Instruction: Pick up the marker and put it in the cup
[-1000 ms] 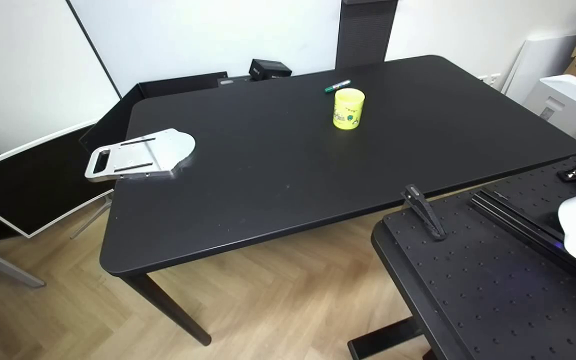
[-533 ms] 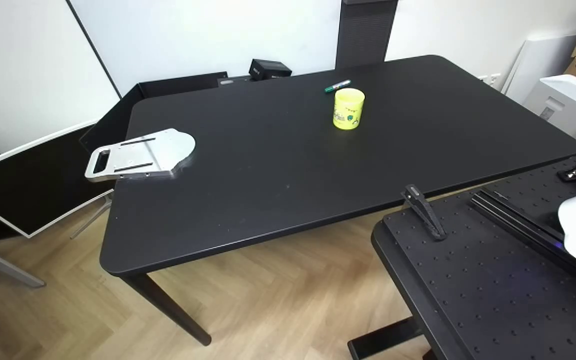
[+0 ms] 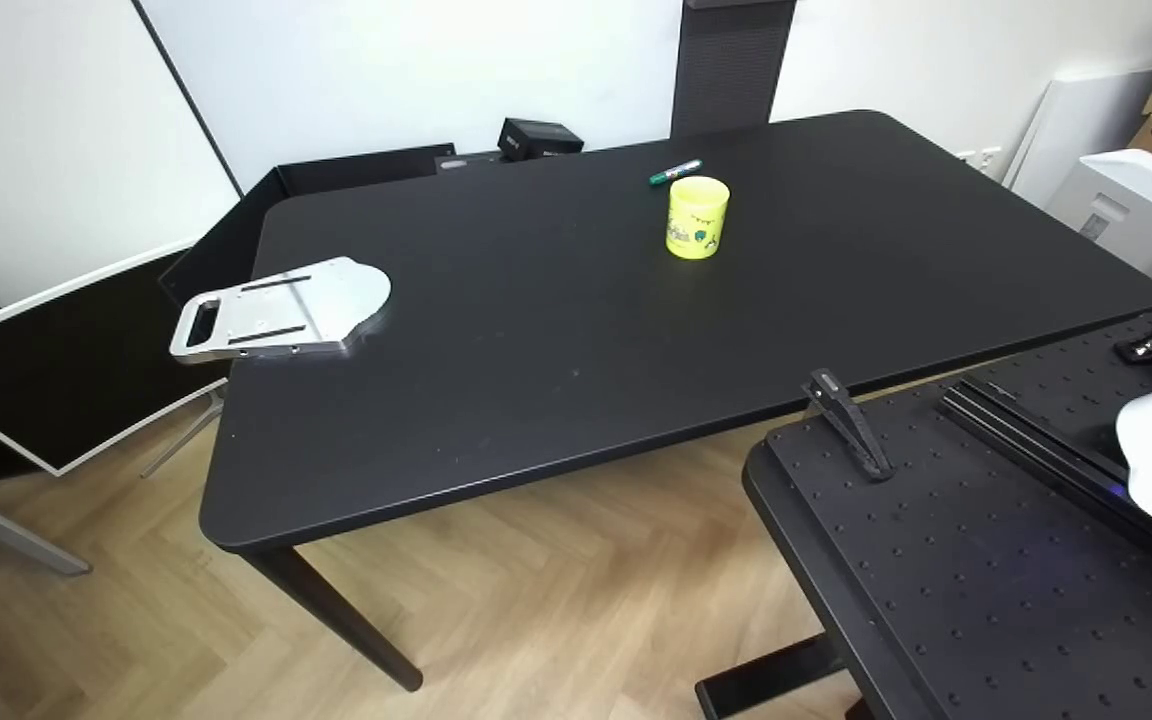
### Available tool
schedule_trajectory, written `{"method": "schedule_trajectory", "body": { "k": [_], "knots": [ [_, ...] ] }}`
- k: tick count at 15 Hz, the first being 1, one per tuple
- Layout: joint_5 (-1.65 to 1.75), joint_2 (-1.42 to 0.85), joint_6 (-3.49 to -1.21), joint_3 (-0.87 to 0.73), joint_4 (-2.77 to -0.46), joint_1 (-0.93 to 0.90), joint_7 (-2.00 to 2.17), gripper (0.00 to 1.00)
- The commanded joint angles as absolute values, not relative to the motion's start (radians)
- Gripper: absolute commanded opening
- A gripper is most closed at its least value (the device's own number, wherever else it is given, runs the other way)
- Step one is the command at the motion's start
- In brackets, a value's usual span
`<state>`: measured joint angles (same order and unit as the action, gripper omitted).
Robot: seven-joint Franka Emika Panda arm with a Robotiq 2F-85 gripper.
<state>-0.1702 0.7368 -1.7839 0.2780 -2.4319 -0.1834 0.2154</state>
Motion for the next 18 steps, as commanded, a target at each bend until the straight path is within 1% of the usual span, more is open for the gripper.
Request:
{"method": "schedule_trajectory", "body": {
  "k": [1, 3, 6, 13, 18],
  "knots": [
    [-0.159, 0.679, -1.807, 0.255, -2.348, -0.183, 0.165, 1.0],
    [-0.104, 0.664, -1.816, 0.258, -2.309, -0.155, 0.157, 1.0],
    [-0.071, 0.613, -1.916, 0.291, -2.285, -0.143, 0.206, 1.0],
    [-0.006, 0.547, -2.13, 0.255, -2.279, -0.116, 0.187, 1.0],
    [0.05, 0.479, -2.233, 0.247, -2.259, -0.076, 0.207, 1.0]
  ]
}}
